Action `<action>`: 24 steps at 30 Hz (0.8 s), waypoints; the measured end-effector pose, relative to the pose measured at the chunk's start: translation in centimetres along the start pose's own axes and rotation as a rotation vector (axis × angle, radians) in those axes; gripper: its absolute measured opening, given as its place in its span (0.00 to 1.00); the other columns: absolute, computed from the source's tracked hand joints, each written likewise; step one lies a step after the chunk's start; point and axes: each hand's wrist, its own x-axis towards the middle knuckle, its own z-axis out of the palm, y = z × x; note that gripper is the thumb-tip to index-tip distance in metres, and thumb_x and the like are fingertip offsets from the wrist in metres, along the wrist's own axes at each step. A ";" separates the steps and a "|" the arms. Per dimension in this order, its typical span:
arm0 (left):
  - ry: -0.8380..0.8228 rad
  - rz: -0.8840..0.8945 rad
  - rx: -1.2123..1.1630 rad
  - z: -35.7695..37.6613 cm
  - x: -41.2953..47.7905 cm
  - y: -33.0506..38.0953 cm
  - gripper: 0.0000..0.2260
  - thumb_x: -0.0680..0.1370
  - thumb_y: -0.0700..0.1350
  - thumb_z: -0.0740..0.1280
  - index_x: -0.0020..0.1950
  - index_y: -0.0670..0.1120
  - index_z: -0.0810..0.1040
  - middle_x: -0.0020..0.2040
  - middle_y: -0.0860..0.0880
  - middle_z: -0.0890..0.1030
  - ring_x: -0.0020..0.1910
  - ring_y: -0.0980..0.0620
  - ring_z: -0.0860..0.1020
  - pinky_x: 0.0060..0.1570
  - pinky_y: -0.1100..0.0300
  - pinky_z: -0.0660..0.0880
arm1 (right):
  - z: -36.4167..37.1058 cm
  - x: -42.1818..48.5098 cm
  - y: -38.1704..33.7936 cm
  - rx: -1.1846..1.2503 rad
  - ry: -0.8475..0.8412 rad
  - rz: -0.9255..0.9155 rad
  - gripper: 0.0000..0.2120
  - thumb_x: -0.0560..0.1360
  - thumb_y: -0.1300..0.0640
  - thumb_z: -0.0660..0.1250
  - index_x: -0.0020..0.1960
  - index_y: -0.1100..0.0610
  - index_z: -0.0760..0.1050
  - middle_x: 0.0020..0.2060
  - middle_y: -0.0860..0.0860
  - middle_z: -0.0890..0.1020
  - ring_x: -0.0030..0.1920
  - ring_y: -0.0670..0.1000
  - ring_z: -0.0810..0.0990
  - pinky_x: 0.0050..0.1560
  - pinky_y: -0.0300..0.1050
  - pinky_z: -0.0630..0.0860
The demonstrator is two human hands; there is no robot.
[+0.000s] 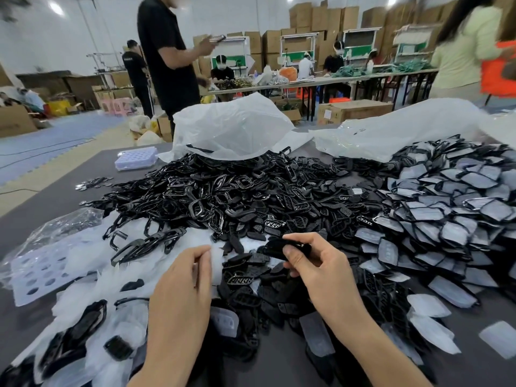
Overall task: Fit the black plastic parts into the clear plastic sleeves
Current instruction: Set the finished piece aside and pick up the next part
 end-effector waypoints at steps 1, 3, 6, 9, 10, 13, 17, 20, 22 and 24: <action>0.003 -0.020 -0.082 -0.1 0.0 0.1 0.04 0.81 0.53 0.62 0.49 0.62 0.75 0.39 0.61 0.81 0.40 0.61 0.79 0.39 0.68 0.71 | 0.0 0.0 -0.2 0.060 -0.015 0.020 0.11 0.79 0.55 0.71 0.50 0.37 0.82 0.41 0.45 0.87 0.41 0.44 0.85 0.44 0.35 0.79; -0.017 -0.042 -0.210 0.0 -0.3 0.4 0.04 0.81 0.54 0.63 0.49 0.63 0.76 0.41 0.65 0.81 0.41 0.61 0.79 0.40 0.71 0.71 | 0.3 0.0 -0.6 0.189 -0.069 0.080 0.07 0.75 0.53 0.73 0.50 0.41 0.84 0.43 0.48 0.88 0.44 0.46 0.86 0.47 0.36 0.80; -0.068 -0.024 -0.274 0.9 -0.8 1.0 0.05 0.81 0.51 0.64 0.49 0.63 0.75 0.38 0.60 0.82 0.36 0.55 0.78 0.34 0.70 0.70 | 1.1 -0.3 -0.4 0.368 -0.164 0.168 0.11 0.67 0.49 0.75 0.49 0.48 0.86 0.48 0.52 0.88 0.50 0.49 0.86 0.55 0.43 0.82; -0.102 -0.011 -0.315 1.5 -1.3 1.7 0.09 0.80 0.46 0.66 0.48 0.62 0.75 0.38 0.60 0.81 0.31 0.59 0.78 0.31 0.74 0.68 | 2.3 -0.7 0.0 0.480 -0.242 0.252 0.10 0.68 0.54 0.75 0.50 0.52 0.86 0.52 0.57 0.87 0.54 0.53 0.85 0.55 0.46 0.82; -0.119 -0.002 -0.315 1.7 -1.4 1.9 0.10 0.80 0.45 0.66 0.49 0.62 0.76 0.39 0.62 0.82 0.34 0.60 0.79 0.33 0.74 0.69 | 2.6 -0.8 0.1 0.494 -0.252 0.267 0.10 0.69 0.54 0.75 0.51 0.53 0.86 0.53 0.59 0.86 0.55 0.54 0.85 0.57 0.48 0.82; -0.160 -0.022 -0.349 1.9 -1.6 2.2 0.12 0.80 0.45 0.66 0.51 0.65 0.76 0.40 0.60 0.83 0.37 0.59 0.80 0.36 0.73 0.71 | 2.6 -0.7 0.2 0.530 -0.254 0.296 0.10 0.70 0.55 0.75 0.51 0.54 0.86 0.53 0.61 0.86 0.53 0.55 0.85 0.56 0.50 0.83; -0.176 -0.138 -0.559 1.9 -1.3 2.6 0.08 0.80 0.49 0.66 0.51 0.63 0.80 0.45 0.57 0.84 0.43 0.63 0.81 0.42 0.74 0.73 | 2.3 -0.2 0.1 0.672 -0.221 0.296 0.08 0.70 0.60 0.74 0.49 0.55 0.87 0.50 0.58 0.87 0.50 0.52 0.87 0.47 0.41 0.83; -0.335 -0.378 -0.911 1.9 -1.1 3.1 0.10 0.75 0.51 0.67 0.55 0.57 0.84 0.48 0.49 0.85 0.46 0.57 0.83 0.44 0.63 0.80 | 2.2 0.3 0.1 0.793 -0.158 0.312 0.08 0.70 0.62 0.72 0.47 0.57 0.88 0.51 0.59 0.87 0.49 0.52 0.87 0.46 0.40 0.82; -0.413 -0.501 -1.156 2.0 -1.1 3.0 0.14 0.72 0.44 0.69 0.57 0.47 0.84 0.50 0.43 0.86 0.49 0.51 0.85 0.43 0.59 0.82 | 2.0 0.3 0.1 0.871 -0.151 0.333 0.08 0.70 0.63 0.71 0.46 0.57 0.88 0.50 0.59 0.87 0.48 0.52 0.88 0.45 0.41 0.83; -0.460 -0.572 -1.296 1.9 -0.9 3.2 0.15 0.71 0.40 0.70 0.57 0.43 0.84 0.54 0.39 0.85 0.51 0.47 0.85 0.42 0.56 0.82 | 1.8 0.2 -0.1 0.920 -0.180 0.351 0.08 0.71 0.62 0.71 0.47 0.57 0.88 0.50 0.58 0.87 0.48 0.51 0.88 0.45 0.43 0.83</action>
